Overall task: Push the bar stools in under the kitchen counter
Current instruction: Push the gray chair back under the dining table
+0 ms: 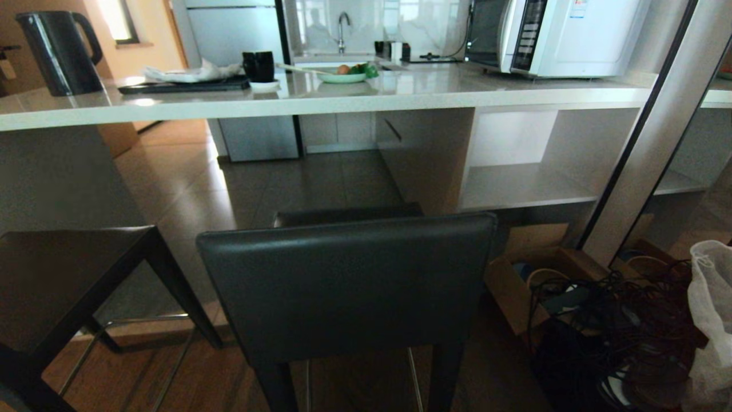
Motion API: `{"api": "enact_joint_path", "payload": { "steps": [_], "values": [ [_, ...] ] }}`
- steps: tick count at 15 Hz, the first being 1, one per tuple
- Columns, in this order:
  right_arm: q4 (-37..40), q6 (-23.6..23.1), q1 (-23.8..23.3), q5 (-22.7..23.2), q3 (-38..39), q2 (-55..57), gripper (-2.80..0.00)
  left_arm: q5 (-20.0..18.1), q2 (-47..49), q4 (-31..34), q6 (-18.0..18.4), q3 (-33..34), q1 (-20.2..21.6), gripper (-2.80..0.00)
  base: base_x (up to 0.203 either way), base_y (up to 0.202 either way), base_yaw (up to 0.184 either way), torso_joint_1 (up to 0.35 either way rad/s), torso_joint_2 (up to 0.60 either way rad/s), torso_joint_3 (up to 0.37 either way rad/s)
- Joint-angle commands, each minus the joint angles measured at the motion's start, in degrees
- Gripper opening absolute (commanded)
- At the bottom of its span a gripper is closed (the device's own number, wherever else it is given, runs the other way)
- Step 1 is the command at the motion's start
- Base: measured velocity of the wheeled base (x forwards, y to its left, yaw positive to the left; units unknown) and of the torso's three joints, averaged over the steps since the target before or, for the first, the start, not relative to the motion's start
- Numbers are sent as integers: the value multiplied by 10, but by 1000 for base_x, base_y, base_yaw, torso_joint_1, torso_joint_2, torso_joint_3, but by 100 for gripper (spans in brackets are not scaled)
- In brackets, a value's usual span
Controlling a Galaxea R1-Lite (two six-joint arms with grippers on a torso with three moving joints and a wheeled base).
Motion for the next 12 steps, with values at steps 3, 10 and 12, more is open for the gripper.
{"api": "enact_joint_path", "payload": {
  "steps": [3, 10, 12],
  "values": [
    [0, 0, 0, 0, 0, 1, -280, 1, 1, 0, 0, 0, 0, -280, -34, 0, 0, 2, 2, 2],
    [0, 0, 0, 0, 0, 1, -280, 0, 1, -1, -1, 0, -1, -280, -24, 0, 1, -1, 1, 1],
    [0, 0, 0, 0, 0, 1, -280, 0, 1, 0, -1, 0, -1, -280, 0, 0, 0, 0, 0, 0]
  ]
}}
